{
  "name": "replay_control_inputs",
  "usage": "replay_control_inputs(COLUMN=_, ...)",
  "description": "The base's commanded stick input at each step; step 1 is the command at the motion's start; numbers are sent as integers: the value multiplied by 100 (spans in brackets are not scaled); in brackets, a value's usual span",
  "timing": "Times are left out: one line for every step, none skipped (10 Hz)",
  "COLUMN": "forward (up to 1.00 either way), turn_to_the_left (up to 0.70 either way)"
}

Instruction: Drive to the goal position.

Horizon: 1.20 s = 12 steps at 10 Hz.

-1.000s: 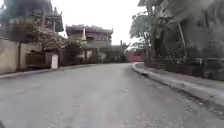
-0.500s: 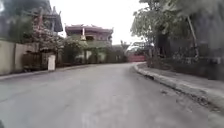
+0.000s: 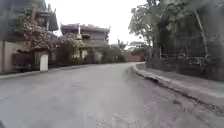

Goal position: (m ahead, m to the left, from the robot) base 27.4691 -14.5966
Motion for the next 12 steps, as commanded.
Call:
replay_control_inputs(forward=100, turn_to_the_left=6)
replay_control_inputs(forward=100, turn_to_the_left=6)
replay_control_inputs(forward=100, turn_to_the_left=6)
replay_control_inputs(forward=100, turn_to_the_left=6)
replay_control_inputs(forward=100, turn_to_the_left=6)
replay_control_inputs(forward=100, turn_to_the_left=6)
replay_control_inputs(forward=100, turn_to_the_left=6)
replay_control_inputs(forward=100, turn_to_the_left=6)
replay_control_inputs(forward=100, turn_to_the_left=6)
replay_control_inputs(forward=100, turn_to_the_left=6)
replay_control_inputs(forward=100, turn_to_the_left=6)
replay_control_inputs(forward=100, turn_to_the_left=6)
